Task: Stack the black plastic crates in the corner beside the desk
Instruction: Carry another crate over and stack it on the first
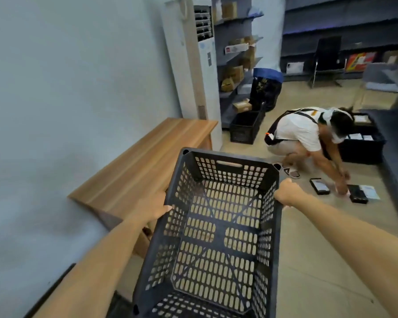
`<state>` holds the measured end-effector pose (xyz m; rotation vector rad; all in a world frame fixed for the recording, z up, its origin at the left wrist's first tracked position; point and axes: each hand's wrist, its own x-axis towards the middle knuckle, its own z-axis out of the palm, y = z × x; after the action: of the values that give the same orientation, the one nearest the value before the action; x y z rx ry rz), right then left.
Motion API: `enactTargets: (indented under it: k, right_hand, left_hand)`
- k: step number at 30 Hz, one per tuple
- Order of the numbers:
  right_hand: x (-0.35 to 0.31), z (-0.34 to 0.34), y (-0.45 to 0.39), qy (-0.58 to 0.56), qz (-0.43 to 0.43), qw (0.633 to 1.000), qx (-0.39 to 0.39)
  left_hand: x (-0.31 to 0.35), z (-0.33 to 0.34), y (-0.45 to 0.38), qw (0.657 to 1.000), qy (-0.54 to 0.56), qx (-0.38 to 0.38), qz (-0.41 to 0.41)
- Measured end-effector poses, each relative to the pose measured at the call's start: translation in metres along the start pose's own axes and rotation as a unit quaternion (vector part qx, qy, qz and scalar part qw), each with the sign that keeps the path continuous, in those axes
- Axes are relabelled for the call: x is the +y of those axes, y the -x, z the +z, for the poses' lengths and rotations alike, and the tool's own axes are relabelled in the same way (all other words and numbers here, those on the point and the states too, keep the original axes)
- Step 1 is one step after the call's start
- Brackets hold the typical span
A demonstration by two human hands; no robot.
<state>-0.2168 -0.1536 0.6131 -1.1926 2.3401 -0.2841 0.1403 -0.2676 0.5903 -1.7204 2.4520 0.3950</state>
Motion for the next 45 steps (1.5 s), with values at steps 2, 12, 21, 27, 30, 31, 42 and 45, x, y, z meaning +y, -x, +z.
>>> enactTargets:
  k: [2, 12, 21, 27, 30, 31, 42, 45]
  right_hand:
    - [-0.045, 0.027, 0.008, 0.018, -0.028, 0.999, -0.013]
    - [-0.246, 0.153, 0.047, 0.087, -0.197, 0.973, -0.081]
    - [-0.406, 0.310, 0.054, 0.117, -0.338, 0.915, -0.187]
    - [-0.520, 0.397, 0.026, 0.115, -0.386, 0.874, -0.272]
    - [-0.567, 0.407, 0.027, 0.098, -0.342, 0.875, -0.330]
    - [-0.582, 0.415, 0.023, 0.089, -0.335, 0.874, -0.341]
    - [-0.694, 0.512, 0.022, 0.147, -0.334, 0.874, -0.320]
    - [-0.709, 0.545, 0.021, 0.141, -0.332, 0.879, -0.312]
  left_hand:
    - [-0.069, 0.007, 0.011, 0.999, 0.017, -0.023, -0.016]
    - [-0.289, -0.013, 0.133, 0.977, 0.130, -0.117, -0.121]
    - [-0.421, 0.007, 0.231, 0.937, 0.142, -0.086, -0.308]
    - [-0.502, 0.021, 0.247, 0.887, 0.193, -0.071, -0.414]
    - [-0.531, 0.025, 0.238, 0.865, 0.224, -0.085, -0.440]
    - [-0.540, 0.029, 0.234, 0.860, 0.228, -0.085, -0.449]
    - [-0.619, 0.113, 0.215, 0.778, 0.267, -0.113, -0.557]
    - [-0.659, 0.132, 0.208, 0.775, 0.280, -0.149, -0.546]
